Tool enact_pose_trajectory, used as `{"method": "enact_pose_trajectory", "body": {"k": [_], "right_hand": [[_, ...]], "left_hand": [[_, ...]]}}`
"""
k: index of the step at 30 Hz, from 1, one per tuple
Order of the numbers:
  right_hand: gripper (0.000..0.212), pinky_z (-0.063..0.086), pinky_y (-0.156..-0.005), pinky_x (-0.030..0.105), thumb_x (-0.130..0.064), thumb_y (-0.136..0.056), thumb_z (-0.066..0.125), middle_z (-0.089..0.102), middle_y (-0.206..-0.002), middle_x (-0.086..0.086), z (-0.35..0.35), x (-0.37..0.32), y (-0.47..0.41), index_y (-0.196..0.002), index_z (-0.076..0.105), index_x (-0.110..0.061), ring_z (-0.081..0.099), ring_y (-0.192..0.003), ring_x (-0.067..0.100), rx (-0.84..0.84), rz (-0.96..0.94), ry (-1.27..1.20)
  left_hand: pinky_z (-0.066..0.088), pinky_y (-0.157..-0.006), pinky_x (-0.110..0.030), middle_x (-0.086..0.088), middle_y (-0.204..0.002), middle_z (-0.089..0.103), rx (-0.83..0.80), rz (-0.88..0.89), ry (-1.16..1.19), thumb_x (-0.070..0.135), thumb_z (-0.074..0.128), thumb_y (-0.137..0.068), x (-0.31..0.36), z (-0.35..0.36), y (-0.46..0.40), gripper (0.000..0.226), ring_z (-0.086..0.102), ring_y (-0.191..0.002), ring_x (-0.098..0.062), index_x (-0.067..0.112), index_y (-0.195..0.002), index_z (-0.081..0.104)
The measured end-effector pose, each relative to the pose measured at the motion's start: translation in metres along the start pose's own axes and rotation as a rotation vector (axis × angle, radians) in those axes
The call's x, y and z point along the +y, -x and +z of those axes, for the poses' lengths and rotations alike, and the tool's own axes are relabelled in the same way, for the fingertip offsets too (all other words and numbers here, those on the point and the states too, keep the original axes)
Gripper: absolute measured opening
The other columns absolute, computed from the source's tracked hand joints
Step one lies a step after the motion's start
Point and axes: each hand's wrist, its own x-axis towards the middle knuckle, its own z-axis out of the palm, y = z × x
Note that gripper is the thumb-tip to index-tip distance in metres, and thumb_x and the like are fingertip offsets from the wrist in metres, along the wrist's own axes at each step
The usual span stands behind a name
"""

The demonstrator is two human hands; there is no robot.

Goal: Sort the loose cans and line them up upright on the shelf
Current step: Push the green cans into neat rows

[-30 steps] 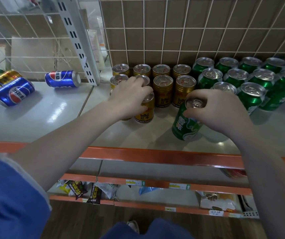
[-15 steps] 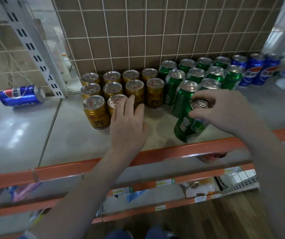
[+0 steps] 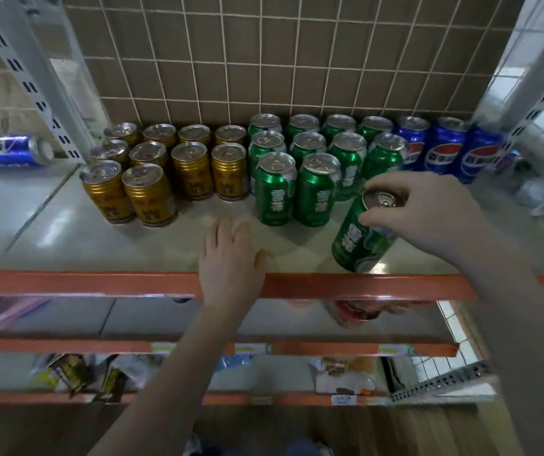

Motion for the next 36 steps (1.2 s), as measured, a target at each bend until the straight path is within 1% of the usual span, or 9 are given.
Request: {"method": "enact_pose_trajectory", "body": {"k": [9, 13, 17, 23, 26, 29, 32, 34, 36], "right_hand": [[0.029, 0.051, -0.079, 0.040, -0.032, -0.072, 0.070, 0.064, -0.103, -0.004, -0.014, 0.048, -0.033, -0.101, 0.067, -0.031, 0.056, -0.094, 0.021, -0.118, -0.087, -0.005], [0.035, 0.049, -0.077, 0.037, -0.031, -0.073, 0.070, 0.061, -0.099, -0.006, -0.014, 0.053, -0.052, -0.107, 0.066, -0.026, 0.052, -0.091, 0.017, -0.165, -0.171, 0.018], [0.045, 0.049, -0.078, 0.034, -0.033, -0.074, 0.071, 0.061, -0.112, -0.005, -0.008, 0.058, -0.068, -0.117, 0.061, -0.030, 0.054, -0.098, 0.016, -0.225, -0.212, -0.018], [0.043, 0.043, -0.066, 0.024, -0.027, -0.077, 0.068, 0.055, -0.110, -0.012, -0.010, 0.061, -0.084, -0.118, 0.058, -0.033, 0.054, -0.098, 0.013, -0.383, -0.297, -0.028], [0.044, 0.046, -0.068, 0.029, -0.042, -0.077, 0.067, 0.058, -0.109, -0.004, -0.010, 0.061, -0.088, -0.117, 0.060, -0.023, 0.056, -0.098, 0.018, -0.358, -0.313, 0.097], [0.064, 0.050, -0.067, 0.039, -0.060, -0.071, 0.062, 0.067, -0.097, 0.016, -0.009, 0.057, -0.093, -0.101, 0.067, -0.003, 0.062, -0.086, 0.031, -0.248, -0.322, 0.311], [0.056, 0.035, -0.053, 0.031, -0.050, -0.069, 0.066, 0.066, -0.091, 0.025, -0.007, 0.051, -0.098, -0.090, 0.069, 0.002, 0.054, -0.063, 0.030, -0.257, -0.319, 0.289], [0.051, 0.032, -0.054, 0.030, -0.045, -0.069, 0.067, 0.066, -0.090, 0.024, -0.008, 0.049, -0.101, -0.089, 0.069, 0.001, 0.050, -0.061, 0.028, -0.270, -0.320, 0.279], [0.047, 0.035, -0.054, 0.031, -0.044, -0.069, 0.068, 0.067, -0.088, 0.022, -0.009, 0.046, -0.104, -0.089, 0.070, -0.002, 0.056, -0.067, 0.029, -0.279, -0.337, 0.270]], "left_hand": [[0.039, -0.097, -0.047, -0.017, -0.131, 0.050, 0.022, -0.131, 0.014, 0.025, 0.063, -0.086, 0.065, 0.014, 0.011, 0.042, 0.041, -0.125, -0.036, 0.003, -0.121, 0.055], [0.036, -0.097, -0.040, -0.009, -0.133, 0.047, -0.019, -0.186, 0.026, 0.030, 0.053, -0.090, 0.082, 0.020, 0.005, 0.038, 0.038, -0.126, -0.028, 0.009, -0.122, 0.051], [0.035, -0.094, -0.037, -0.008, -0.127, 0.048, -0.094, -0.211, -0.005, 0.033, 0.050, -0.091, 0.086, 0.029, 0.005, 0.034, 0.040, -0.119, -0.027, 0.011, -0.118, 0.050], [0.036, -0.091, -0.038, -0.009, -0.118, 0.052, -0.097, -0.241, 0.000, 0.032, 0.049, -0.091, 0.084, 0.037, 0.003, 0.030, 0.045, -0.112, -0.029, 0.010, -0.109, 0.055], [0.036, -0.090, -0.038, -0.010, -0.117, 0.053, -0.067, -0.247, -0.006, 0.032, 0.051, -0.090, 0.084, 0.040, 0.003, 0.029, 0.046, -0.111, -0.030, 0.009, -0.107, 0.056], [0.037, -0.087, -0.040, -0.012, -0.114, 0.055, -0.040, -0.245, -0.008, 0.030, 0.053, -0.087, 0.083, 0.044, 0.005, 0.027, 0.048, -0.107, -0.032, 0.008, -0.102, 0.057], [0.040, -0.085, -0.041, -0.013, -0.113, 0.057, -0.013, -0.230, -0.009, 0.029, 0.056, -0.086, 0.082, 0.046, 0.005, 0.027, 0.050, -0.105, -0.034, 0.007, -0.102, 0.059], [0.040, -0.086, -0.041, -0.013, -0.114, 0.056, -0.021, -0.226, -0.018, 0.029, 0.055, -0.086, 0.082, 0.046, 0.006, 0.029, 0.050, -0.106, -0.033, 0.008, -0.106, 0.059], [0.041, -0.086, -0.041, -0.013, -0.114, 0.057, -0.019, -0.215, -0.026, 0.028, 0.055, -0.085, 0.081, 0.047, 0.006, 0.029, 0.051, -0.105, -0.034, 0.008, -0.106, 0.060]]}}
